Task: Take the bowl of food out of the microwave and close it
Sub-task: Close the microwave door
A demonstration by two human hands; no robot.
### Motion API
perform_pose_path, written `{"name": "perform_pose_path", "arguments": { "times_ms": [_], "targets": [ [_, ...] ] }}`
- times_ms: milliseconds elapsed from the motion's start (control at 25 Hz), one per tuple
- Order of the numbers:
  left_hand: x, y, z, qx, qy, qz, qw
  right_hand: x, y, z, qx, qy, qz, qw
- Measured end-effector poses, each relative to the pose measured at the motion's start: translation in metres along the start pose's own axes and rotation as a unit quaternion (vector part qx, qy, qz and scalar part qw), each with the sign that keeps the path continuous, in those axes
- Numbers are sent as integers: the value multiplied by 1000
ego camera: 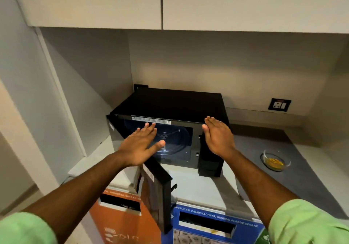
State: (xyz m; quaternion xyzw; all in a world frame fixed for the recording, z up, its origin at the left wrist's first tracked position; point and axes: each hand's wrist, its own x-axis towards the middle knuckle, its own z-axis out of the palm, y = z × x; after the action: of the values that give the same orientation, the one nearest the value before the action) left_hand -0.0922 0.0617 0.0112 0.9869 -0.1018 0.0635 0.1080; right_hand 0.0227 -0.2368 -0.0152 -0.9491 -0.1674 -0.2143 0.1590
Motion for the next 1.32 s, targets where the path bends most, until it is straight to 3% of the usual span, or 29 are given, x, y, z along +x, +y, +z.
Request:
{"name": "perform_pose_path", "arguments": {
  "times_ms": [480,680,1160,1320],
  "targets": [
    [108,26,23,43,40,76,995,-6,5,-7,28,-70,-25,997],
    [130,27,28,49,57,59,995,-5,6,-1,-22,-47,-29,998],
    [144,31,30,44,72,21,996,0,-3,17,-2,56,36,998],
    [144,33,30,50,69,21,996,2,-4,16,-6,51,38,998]
  ]
}}
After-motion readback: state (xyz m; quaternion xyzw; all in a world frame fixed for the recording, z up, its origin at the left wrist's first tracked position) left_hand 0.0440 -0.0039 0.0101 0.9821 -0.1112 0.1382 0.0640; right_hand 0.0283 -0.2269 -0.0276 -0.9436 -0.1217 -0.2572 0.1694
